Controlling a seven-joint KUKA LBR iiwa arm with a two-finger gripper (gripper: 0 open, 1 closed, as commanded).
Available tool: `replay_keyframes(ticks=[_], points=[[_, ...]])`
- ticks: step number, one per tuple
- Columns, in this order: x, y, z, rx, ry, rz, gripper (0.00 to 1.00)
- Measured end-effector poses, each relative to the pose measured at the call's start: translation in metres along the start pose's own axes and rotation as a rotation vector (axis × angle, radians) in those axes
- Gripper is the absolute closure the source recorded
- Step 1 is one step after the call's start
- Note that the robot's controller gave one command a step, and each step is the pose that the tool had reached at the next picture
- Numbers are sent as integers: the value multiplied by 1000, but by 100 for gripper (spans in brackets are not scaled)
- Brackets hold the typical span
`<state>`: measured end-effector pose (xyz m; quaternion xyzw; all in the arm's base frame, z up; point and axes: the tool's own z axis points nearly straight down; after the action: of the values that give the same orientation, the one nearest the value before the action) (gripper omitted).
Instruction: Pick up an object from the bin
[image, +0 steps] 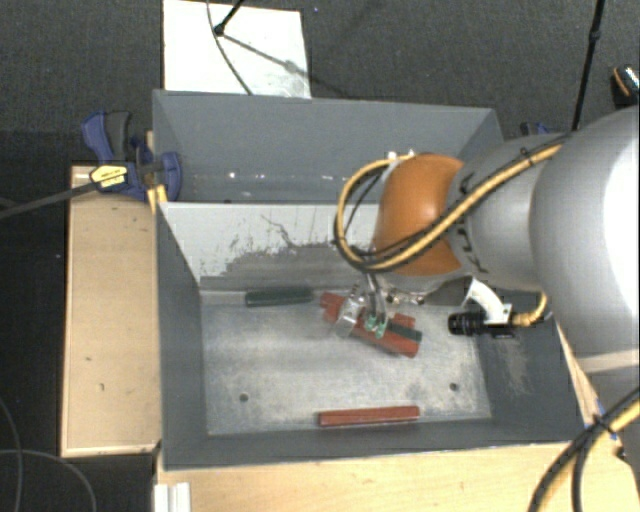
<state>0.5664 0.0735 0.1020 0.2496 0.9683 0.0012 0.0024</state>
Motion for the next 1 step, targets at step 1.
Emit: replay_keyframes(ticks=[1], points=[[-1,0,-8,0,0,0,100]])
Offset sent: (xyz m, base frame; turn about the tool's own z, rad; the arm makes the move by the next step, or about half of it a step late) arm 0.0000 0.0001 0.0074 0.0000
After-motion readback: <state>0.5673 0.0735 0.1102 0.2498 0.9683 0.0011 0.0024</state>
